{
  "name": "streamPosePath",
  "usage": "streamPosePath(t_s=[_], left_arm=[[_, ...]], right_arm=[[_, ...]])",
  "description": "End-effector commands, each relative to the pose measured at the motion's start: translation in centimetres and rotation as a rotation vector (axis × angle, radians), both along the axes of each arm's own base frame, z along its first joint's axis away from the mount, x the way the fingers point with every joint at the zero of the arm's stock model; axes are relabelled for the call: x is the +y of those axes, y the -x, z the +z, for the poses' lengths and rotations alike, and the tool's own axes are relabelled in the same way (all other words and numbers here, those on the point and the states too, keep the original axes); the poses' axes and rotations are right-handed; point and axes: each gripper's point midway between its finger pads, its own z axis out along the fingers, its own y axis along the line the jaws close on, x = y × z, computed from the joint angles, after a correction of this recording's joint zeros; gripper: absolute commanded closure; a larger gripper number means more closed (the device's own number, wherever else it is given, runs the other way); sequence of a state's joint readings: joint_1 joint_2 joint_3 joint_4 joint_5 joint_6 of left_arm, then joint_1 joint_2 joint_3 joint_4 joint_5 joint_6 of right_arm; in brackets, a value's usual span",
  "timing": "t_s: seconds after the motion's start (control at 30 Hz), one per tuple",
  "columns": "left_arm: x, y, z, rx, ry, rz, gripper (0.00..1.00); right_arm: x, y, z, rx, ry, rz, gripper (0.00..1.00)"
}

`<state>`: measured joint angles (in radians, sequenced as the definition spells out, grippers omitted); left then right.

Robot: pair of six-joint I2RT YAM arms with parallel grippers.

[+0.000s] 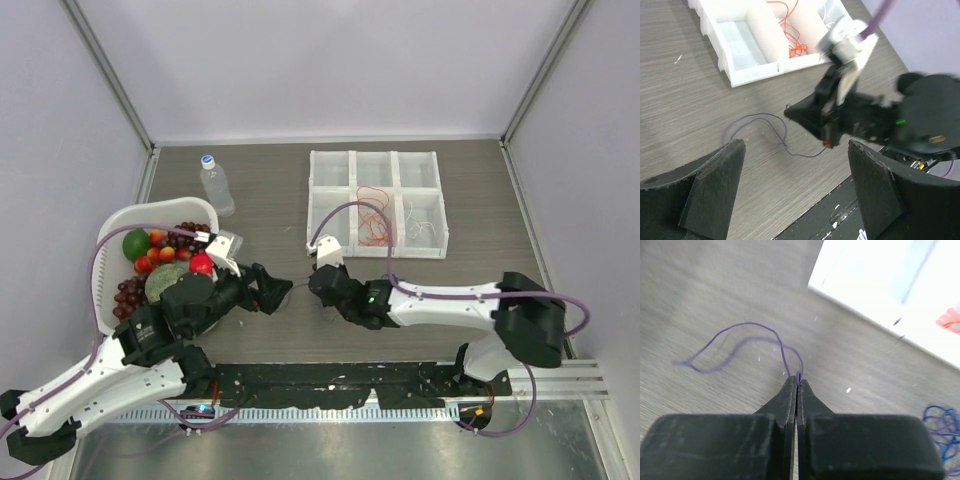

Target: Untangle the cables

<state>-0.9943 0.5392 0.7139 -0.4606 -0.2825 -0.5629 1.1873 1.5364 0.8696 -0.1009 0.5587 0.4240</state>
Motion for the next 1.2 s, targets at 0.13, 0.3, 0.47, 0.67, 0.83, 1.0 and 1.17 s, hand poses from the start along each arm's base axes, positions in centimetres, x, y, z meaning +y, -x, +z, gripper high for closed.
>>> streamPosePath(t_s=[0.13, 0.3, 0.47, 0.67, 0.83, 1.0, 1.17], left_arm=[[0.8, -0.7, 1.7, -0.076, 0.023, 0.039, 0.12], [0.7, -0.6, 1.6, -0.085, 0.021, 0.023, 0.12], [1.0, -0.4, 1.4, -0.084, 0.018, 0.026, 0.12], [1.4, 0.0, 1.4, -0.082, 0.046, 0.026, 0.11], [1.6, 0.3, 1.3, -0.077, 0.044, 0.02, 0.11], [1.5, 0.4, 1.4, -0.073, 0.046, 0.015, 0.11], [1.1, 0.4, 1.3, -0.065, 0.052, 0.002, 0.11]], right_arm=[[-5.8, -4.8, 10.9, -0.238, -0.115, -0.316, 0.99], [-7.0, -6.6, 14.1, -0.303, -0.059, -0.365, 0.99], [-4.6, -7.6, 13.9, -0.233, -0.155, -0.301, 0.99], [2.7, -6.6, 7.9, 0.074, -0.394, -0.127, 0.99], [5.7, -4.9, 3.6, 0.243, -0.415, -0.079, 0.85], [4.7, -3.8, 2.0, 0.253, -0.289, -0.074, 0.47], [1.9, -2.9, 1.9, 0.215, -0.156, -0.04, 0.28]])
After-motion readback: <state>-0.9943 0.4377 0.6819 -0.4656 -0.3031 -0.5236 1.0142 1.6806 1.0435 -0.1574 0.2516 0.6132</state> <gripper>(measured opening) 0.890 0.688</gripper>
